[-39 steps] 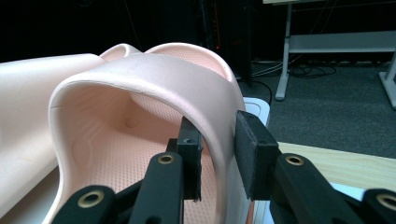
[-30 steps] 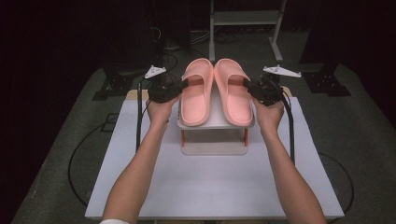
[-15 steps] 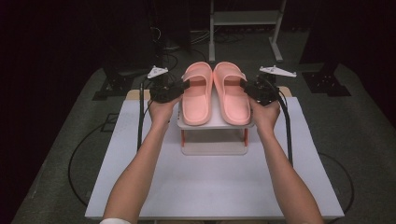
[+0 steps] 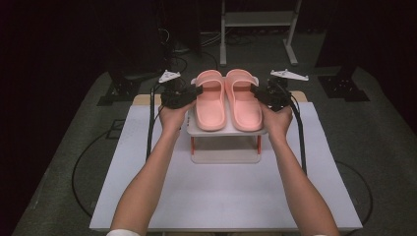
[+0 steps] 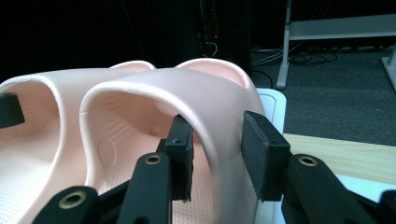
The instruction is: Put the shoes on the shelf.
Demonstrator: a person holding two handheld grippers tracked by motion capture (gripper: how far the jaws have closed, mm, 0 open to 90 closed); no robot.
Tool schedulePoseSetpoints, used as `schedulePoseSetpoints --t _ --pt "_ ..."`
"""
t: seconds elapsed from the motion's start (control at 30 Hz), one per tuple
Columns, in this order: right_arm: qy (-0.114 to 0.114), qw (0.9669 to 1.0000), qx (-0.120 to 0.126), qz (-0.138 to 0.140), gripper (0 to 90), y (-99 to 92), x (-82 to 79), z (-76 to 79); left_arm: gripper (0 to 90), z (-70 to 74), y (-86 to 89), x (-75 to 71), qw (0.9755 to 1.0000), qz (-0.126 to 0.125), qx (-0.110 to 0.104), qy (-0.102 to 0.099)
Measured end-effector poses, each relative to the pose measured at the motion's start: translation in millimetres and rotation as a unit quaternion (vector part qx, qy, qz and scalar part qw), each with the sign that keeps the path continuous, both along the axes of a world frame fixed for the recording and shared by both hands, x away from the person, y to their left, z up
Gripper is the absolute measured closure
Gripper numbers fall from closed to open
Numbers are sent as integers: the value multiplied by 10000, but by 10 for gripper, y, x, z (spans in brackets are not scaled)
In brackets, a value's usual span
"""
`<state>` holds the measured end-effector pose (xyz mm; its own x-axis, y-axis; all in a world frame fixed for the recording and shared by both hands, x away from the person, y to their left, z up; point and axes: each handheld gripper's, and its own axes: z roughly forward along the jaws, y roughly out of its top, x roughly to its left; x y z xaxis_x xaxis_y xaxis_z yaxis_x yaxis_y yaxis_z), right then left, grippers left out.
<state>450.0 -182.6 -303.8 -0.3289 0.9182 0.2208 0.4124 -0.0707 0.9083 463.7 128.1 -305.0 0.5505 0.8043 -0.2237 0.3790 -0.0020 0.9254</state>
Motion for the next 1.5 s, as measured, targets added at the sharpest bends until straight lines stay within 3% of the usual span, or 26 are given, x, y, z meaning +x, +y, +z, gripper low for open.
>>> schedulePoseSetpoints --t 1.17,1.5 --pt "33 9997 -105 235 626 33 -18 4 633 -15 20 62 10000 57 31 3" --pt "36 9986 118 515 588 -90 -53 42 613 35 54 -12 10000 -5 -1 -55"
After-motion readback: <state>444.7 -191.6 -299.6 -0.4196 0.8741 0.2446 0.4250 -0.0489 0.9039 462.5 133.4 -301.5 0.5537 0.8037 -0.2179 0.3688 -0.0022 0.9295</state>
